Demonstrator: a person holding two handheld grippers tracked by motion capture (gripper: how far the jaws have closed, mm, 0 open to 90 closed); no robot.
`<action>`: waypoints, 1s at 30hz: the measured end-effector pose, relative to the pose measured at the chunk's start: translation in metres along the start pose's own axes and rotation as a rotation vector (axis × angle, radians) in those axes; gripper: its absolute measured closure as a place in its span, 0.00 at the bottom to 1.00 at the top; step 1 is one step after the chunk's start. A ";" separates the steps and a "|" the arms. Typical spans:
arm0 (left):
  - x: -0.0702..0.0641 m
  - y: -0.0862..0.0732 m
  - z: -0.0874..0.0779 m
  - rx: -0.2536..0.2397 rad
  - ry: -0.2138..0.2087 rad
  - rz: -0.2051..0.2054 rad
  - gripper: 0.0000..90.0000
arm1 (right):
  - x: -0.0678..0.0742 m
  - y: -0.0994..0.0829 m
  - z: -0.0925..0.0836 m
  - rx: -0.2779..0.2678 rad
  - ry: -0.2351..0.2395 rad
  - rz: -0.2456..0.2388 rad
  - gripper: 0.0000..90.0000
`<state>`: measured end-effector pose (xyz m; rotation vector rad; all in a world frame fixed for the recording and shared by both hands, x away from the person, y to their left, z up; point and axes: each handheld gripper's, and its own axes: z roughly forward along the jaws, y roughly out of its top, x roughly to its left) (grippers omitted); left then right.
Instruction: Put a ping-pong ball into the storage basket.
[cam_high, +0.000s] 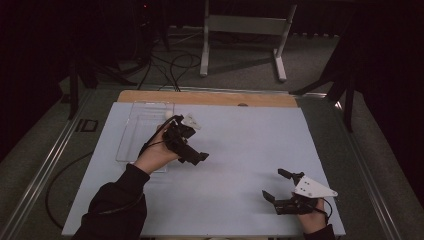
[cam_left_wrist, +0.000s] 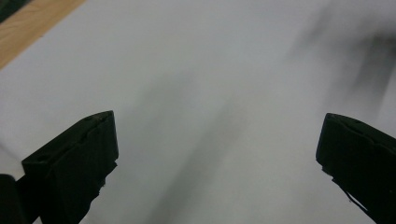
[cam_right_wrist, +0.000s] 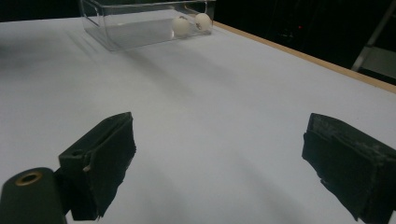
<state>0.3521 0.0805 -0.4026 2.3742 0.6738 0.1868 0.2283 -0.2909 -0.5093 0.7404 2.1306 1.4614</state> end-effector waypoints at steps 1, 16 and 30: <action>-0.002 0.000 0.002 0.000 0.000 0.003 0.00 | 0.000 0.000 0.000 0.002 0.000 -0.001 0.10; -0.027 -0.002 0.020 0.016 -0.070 0.055 0.00 | 0.000 0.000 0.000 -0.001 0.001 0.001 0.10; -0.047 -0.014 0.037 0.002 -0.146 0.096 0.00 | 0.000 0.000 0.000 -0.004 0.005 0.003 0.10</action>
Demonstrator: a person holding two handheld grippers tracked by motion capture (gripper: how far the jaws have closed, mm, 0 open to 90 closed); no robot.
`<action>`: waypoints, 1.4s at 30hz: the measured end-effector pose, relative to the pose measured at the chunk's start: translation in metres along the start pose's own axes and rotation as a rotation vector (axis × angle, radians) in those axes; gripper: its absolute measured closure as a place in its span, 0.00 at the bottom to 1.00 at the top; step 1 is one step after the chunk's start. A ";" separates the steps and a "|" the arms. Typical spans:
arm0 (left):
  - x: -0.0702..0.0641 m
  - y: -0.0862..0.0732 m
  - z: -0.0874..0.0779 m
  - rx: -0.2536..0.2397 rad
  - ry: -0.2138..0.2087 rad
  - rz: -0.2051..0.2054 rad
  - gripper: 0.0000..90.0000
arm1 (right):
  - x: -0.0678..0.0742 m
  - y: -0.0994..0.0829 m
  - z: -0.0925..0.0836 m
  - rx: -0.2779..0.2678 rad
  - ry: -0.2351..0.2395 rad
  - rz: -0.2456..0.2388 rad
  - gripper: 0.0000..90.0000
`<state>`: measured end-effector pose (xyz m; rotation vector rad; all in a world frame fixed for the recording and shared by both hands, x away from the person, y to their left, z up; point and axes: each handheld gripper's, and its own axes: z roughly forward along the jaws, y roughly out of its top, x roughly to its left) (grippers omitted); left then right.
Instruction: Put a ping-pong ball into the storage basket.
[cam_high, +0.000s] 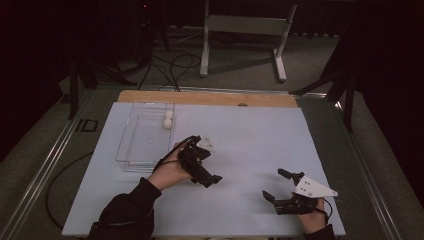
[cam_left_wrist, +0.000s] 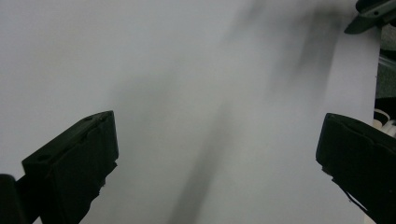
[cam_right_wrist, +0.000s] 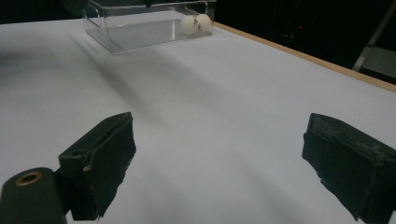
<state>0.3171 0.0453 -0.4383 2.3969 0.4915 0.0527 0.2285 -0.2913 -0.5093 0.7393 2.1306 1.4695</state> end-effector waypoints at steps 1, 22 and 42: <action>-0.001 -0.001 0.001 0.003 0.000 0.001 0.00 | 0.000 0.000 0.000 0.000 0.000 0.000 0.10; -0.017 -0.035 0.018 0.012 -0.065 0.025 0.00 | 0.000 0.000 0.000 0.001 0.001 0.001 0.10; -0.025 -0.075 0.013 0.023 -0.127 0.039 0.00 | 0.000 0.000 0.000 0.003 -0.002 0.001 0.10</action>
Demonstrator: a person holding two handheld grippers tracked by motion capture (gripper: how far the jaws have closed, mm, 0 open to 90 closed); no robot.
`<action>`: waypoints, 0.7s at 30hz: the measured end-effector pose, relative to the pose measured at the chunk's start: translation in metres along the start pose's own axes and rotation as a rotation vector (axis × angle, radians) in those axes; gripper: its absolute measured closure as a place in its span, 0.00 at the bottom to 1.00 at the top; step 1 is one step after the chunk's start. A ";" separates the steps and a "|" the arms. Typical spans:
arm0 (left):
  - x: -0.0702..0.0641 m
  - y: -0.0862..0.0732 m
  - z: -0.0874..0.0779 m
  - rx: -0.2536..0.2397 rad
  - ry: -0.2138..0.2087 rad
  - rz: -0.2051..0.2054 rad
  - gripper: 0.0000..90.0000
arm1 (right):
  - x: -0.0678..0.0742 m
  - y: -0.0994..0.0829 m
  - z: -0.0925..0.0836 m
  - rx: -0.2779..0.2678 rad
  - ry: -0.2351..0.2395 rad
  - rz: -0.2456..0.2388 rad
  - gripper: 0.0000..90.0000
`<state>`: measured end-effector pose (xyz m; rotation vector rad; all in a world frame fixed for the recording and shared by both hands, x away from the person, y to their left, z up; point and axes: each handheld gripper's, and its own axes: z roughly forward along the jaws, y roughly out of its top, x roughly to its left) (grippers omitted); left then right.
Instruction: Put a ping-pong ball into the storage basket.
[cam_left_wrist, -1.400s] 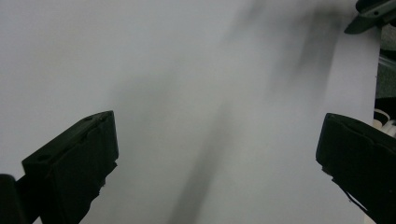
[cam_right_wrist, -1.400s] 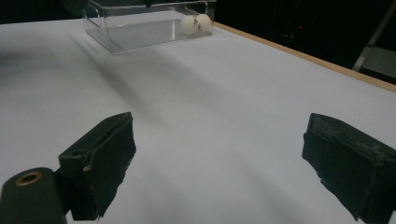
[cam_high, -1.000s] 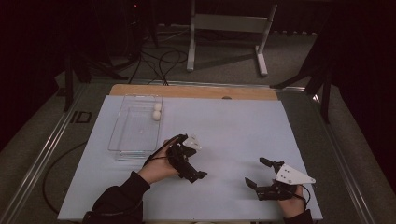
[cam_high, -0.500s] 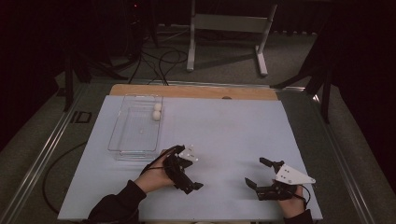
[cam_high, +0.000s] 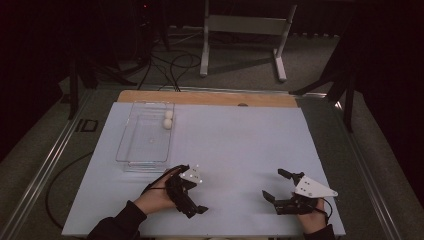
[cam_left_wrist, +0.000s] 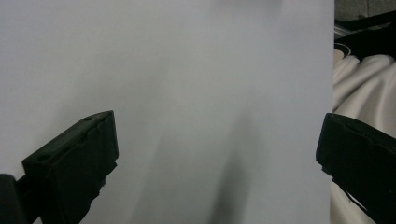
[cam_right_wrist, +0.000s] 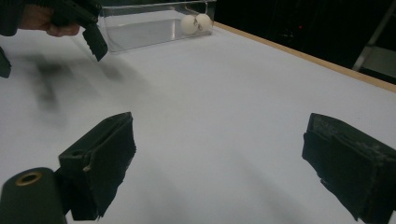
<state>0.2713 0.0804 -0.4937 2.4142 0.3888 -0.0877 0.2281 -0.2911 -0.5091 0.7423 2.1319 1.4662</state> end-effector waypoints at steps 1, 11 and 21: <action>0.000 -0.001 -0.001 -0.003 -0.005 -0.004 0.00 | 0.000 0.000 0.000 0.000 0.000 0.000 0.10; -0.001 -0.021 -0.010 -0.012 0.011 -0.030 0.00 | 0.000 0.000 0.000 0.000 -0.001 -0.001 0.10; 0.002 -0.042 -0.021 -0.035 0.020 -0.065 0.00 | 0.001 0.000 0.001 0.003 0.000 0.000 0.10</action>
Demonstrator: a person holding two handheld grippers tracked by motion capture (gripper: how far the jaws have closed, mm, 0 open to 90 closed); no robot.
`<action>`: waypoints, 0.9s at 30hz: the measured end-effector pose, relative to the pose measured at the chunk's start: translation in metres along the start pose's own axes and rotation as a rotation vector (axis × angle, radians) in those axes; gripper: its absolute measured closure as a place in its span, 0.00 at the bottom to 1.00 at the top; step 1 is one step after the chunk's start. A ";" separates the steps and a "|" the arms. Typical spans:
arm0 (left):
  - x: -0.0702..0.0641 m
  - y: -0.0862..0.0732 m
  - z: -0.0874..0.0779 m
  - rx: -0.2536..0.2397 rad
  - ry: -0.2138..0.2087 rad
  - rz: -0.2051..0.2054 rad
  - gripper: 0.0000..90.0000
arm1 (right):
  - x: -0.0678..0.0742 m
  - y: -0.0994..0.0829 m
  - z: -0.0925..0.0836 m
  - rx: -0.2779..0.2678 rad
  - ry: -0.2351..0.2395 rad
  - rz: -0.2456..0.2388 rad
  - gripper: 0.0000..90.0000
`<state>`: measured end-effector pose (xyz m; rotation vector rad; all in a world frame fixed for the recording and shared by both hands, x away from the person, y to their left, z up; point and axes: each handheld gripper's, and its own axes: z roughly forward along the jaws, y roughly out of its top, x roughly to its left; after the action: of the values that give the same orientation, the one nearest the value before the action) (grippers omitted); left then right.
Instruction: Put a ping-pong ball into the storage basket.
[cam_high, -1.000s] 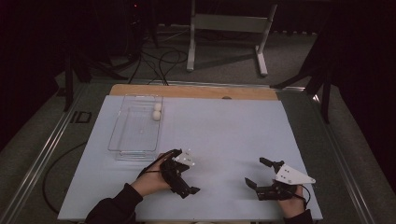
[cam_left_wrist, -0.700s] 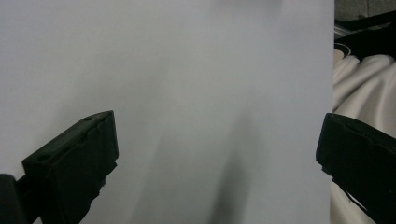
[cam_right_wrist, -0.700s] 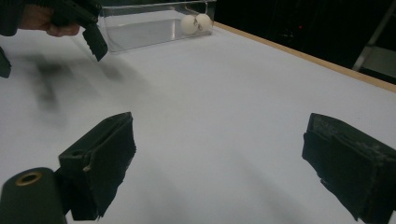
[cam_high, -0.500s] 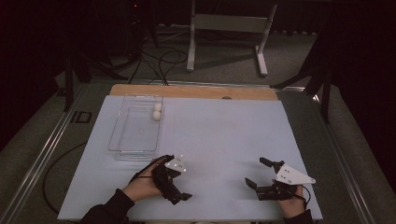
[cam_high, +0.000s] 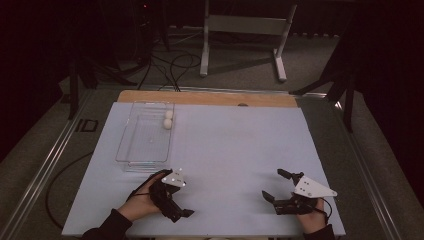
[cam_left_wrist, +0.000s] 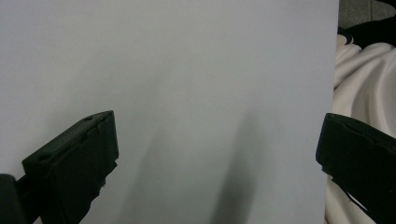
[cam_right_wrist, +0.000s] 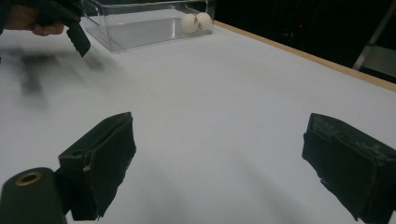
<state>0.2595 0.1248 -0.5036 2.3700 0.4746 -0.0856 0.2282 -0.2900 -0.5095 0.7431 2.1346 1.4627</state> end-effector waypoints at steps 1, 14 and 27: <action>0.001 -0.002 -0.002 0.000 -0.001 0.001 0.00 | 0.000 0.000 0.000 0.000 0.000 0.000 0.10; 0.006 -0.024 -0.019 -0.070 0.010 -0.051 0.00 | 0.000 0.000 0.000 0.002 0.002 0.001 0.10; 0.012 -0.037 -0.029 -0.144 0.021 -0.089 0.00 | 0.000 -0.001 0.000 0.005 0.005 0.004 0.10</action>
<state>0.2558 0.1730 -0.5076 2.2106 0.5770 -0.0643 0.2286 -0.2900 -0.5102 0.7465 2.1420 1.4635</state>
